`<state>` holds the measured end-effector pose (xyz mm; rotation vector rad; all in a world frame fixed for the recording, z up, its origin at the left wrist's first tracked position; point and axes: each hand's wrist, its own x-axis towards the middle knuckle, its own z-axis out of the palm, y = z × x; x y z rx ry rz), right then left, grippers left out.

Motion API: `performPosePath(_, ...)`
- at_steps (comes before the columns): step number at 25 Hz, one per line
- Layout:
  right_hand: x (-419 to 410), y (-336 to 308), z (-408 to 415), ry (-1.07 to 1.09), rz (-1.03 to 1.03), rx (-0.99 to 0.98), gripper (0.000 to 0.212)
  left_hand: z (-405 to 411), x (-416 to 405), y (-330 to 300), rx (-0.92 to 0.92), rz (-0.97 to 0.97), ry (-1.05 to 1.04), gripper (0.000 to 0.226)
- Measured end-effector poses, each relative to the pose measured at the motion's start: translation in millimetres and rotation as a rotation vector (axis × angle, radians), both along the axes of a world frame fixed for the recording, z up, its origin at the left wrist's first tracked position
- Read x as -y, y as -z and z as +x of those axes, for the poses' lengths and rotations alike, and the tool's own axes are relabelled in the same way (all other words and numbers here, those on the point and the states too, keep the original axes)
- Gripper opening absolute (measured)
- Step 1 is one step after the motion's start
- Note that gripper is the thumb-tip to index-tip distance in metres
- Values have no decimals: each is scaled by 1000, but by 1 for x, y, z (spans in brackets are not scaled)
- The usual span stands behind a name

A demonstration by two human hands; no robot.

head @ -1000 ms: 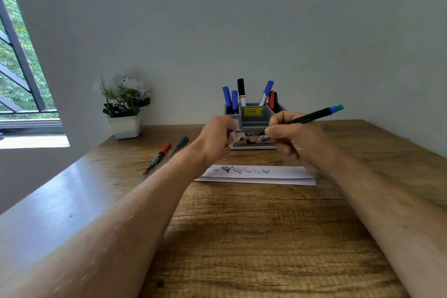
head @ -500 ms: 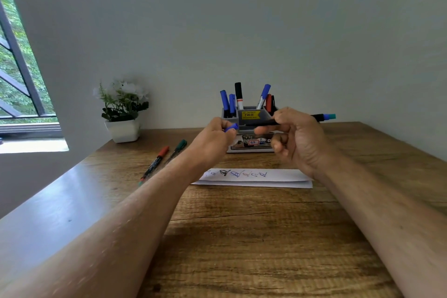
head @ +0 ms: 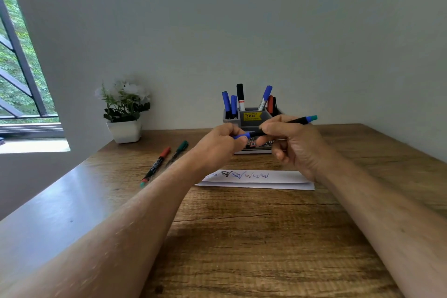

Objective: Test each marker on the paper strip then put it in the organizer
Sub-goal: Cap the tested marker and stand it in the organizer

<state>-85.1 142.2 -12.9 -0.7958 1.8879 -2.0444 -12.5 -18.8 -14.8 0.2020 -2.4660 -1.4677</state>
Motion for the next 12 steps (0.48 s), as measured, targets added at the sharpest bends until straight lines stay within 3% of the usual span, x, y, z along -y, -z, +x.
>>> performPosePath(2, 1, 1, 0, -3, 19, -10, 6, 1, -2, -1, -3, 33, -3, 10)
performPosePath(9, -1, -1, 4, -145, -81, 75, 34, 7, 2, -5, -203, 450, -79, 7)
performPosePath(12, -1, -3, 3, -62, -68, 16, 16, 8, 6, -7, -273, 584, -115, 12)
